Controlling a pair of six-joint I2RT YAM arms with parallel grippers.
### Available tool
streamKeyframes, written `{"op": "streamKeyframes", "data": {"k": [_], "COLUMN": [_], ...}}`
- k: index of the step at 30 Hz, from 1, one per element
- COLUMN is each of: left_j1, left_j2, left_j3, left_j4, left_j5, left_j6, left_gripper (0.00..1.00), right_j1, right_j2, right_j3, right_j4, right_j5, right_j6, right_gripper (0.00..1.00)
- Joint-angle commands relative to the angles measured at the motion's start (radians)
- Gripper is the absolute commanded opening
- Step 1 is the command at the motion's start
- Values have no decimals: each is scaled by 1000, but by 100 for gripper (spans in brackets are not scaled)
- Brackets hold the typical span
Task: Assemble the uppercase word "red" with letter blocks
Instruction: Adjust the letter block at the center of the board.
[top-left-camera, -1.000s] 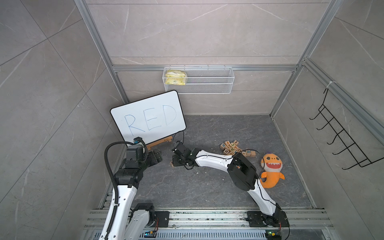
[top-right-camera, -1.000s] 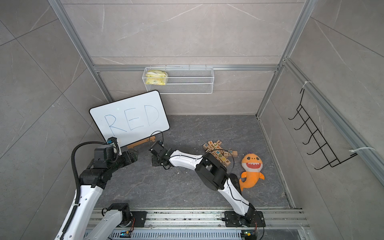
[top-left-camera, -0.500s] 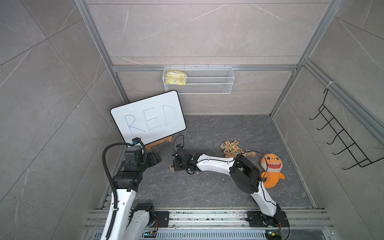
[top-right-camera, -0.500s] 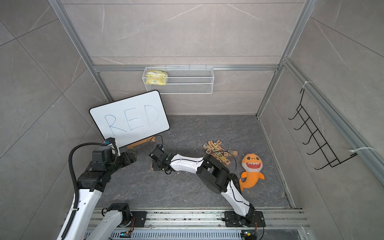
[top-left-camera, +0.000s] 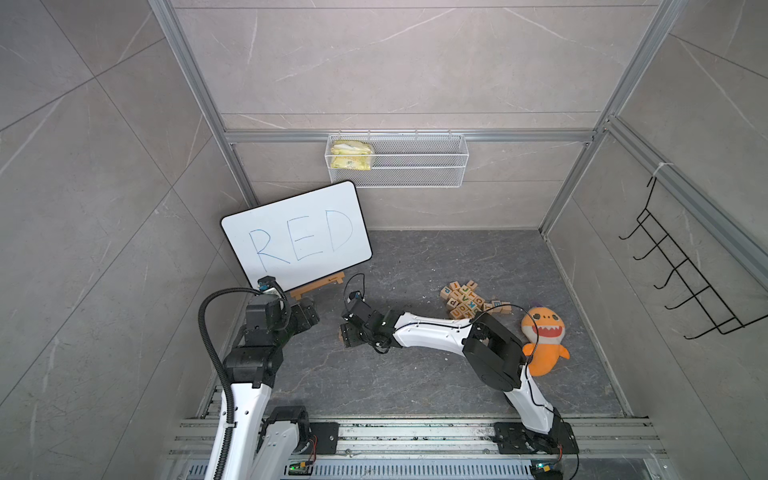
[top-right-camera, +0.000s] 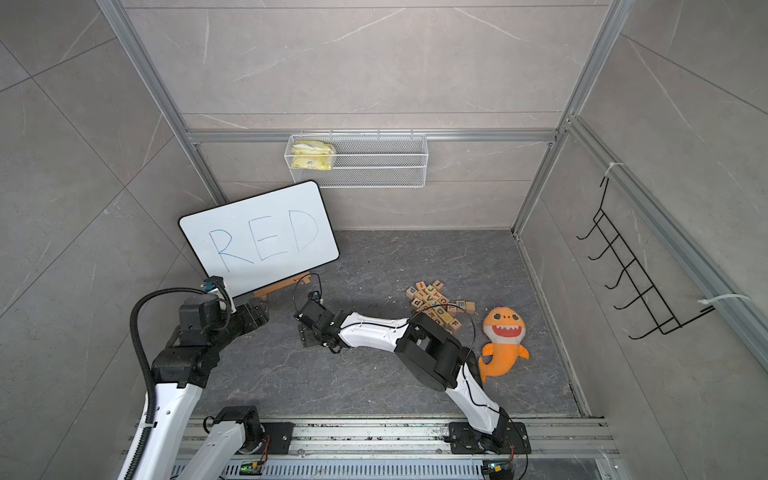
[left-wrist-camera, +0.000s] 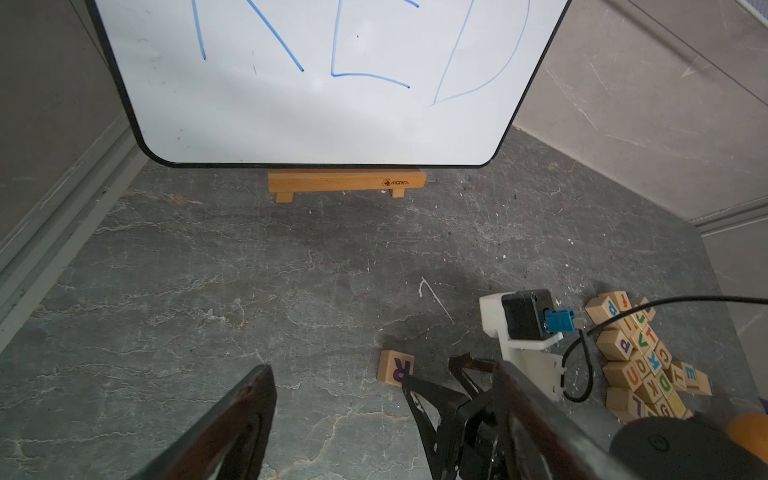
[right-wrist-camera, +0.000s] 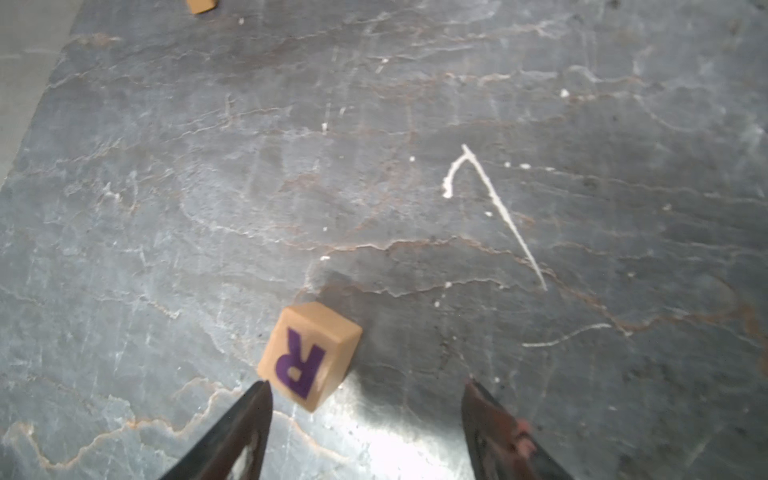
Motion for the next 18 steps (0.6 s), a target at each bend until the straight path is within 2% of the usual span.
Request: {"op": "streamKeyframes", "data": {"k": [1, 5, 8, 18], "left_j1": [10, 15, 22, 35], "left_j2": [-36, -48, -46, -62], "left_j3": [0, -8, -5, -8], "left_j4": [27, 38, 31, 36], "left_j5": [-45, -40, -44, -55], "left_j6": [-12, -13, -13, -18], "left_gripper": [85, 85, 85, 85], "right_j1": [7, 21, 30, 36], "right_j2": [7, 74, 119, 231], "right_j3": [80, 188, 243, 398], "right_j4": [-63, -161, -197, -362], "right_j5": [49, 53, 70, 106], "right_j6": [-52, -47, -26, -20], "right_gripper": [73, 75, 82, 82]}}
